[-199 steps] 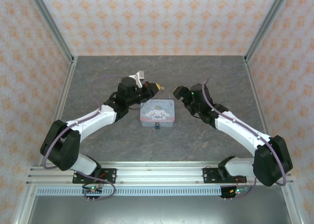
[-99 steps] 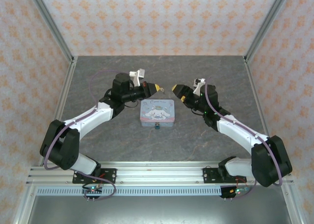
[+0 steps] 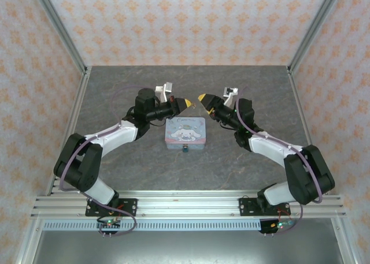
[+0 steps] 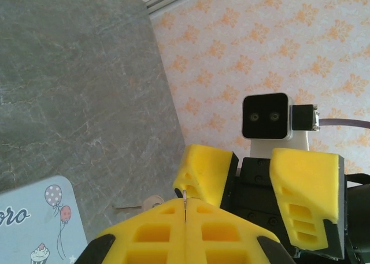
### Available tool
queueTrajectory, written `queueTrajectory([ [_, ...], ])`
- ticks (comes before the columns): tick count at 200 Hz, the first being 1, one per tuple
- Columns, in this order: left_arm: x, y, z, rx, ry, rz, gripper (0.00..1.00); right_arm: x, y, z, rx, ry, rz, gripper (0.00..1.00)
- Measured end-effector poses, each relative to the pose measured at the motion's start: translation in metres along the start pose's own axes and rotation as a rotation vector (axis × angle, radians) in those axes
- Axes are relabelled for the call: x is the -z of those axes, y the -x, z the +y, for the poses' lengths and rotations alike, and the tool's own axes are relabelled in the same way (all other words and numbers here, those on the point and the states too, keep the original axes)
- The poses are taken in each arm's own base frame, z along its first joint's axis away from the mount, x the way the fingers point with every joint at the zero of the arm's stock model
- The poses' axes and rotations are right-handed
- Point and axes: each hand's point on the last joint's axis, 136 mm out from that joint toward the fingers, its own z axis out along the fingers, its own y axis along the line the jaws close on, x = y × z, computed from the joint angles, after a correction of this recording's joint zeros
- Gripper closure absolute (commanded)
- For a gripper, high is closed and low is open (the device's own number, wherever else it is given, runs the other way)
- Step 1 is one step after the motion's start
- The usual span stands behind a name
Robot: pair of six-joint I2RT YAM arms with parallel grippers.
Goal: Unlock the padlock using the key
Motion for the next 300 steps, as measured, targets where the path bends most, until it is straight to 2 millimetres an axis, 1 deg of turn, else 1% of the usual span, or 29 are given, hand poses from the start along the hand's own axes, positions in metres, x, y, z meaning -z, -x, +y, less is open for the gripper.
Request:
queueTrajectory([
  [32,0.000,0.002,-0.005,-0.002,-0.022,-0.008,1.00,-0.003,0.000,0.001,-0.008,0.020,0.004,0.48],
  [60,0.000,0.004,-0.008,0.001,-0.035,-0.012,1.00,-0.006,-0.004,-0.004,-0.015,0.018,0.014,0.50],
  [120,0.000,0.004,-0.010,0.006,-0.041,-0.011,1.00,-0.015,-0.023,-0.015,-0.037,0.004,0.075,0.55],
  [271,-0.001,0.002,-0.007,0.010,-0.039,-0.004,1.00,-0.017,-0.024,-0.007,-0.027,0.035,0.082,0.79],
  [300,-0.003,0.001,-0.005,0.014,-0.035,0.001,1.00,-0.016,-0.025,-0.006,-0.027,0.036,0.085,0.87],
])
